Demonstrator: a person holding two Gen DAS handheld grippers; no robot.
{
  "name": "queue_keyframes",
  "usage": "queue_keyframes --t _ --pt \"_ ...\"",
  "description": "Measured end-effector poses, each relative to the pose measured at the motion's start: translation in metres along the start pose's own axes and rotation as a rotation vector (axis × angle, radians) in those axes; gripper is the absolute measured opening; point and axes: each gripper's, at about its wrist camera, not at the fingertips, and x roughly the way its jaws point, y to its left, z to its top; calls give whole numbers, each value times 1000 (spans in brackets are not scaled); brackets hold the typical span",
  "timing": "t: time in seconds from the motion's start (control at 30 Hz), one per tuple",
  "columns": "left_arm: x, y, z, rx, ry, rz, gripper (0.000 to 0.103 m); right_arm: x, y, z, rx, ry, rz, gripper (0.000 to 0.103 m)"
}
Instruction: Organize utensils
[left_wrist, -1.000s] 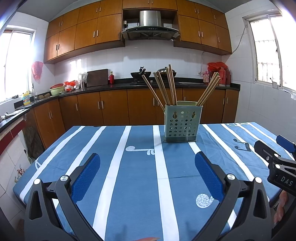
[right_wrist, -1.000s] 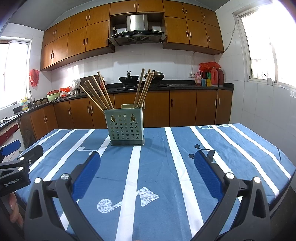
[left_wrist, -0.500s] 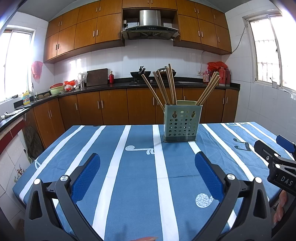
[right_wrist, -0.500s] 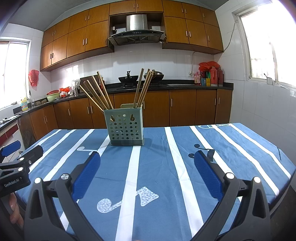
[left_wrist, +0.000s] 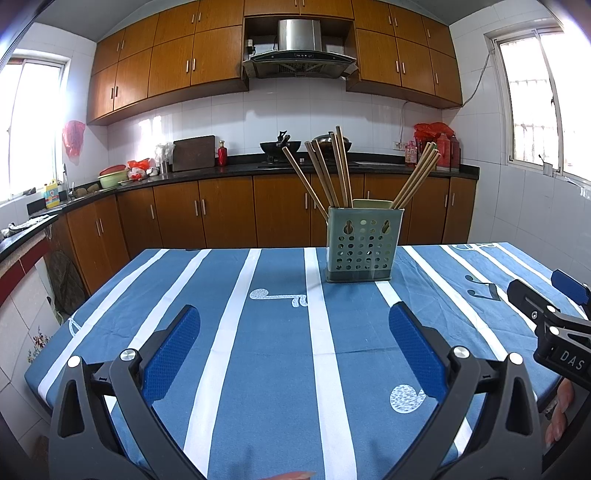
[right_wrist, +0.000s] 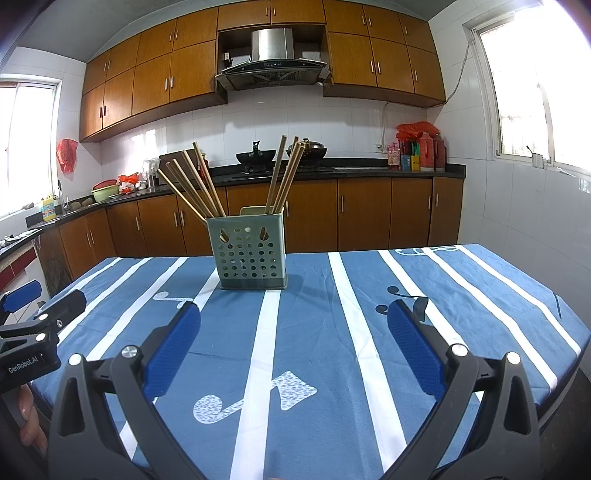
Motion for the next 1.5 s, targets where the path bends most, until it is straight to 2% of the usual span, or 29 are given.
queue_keyframes --t 1.5 --pt "0 -2 0 -1 4 -4 101 0 -2 1 5 3 -1 99"
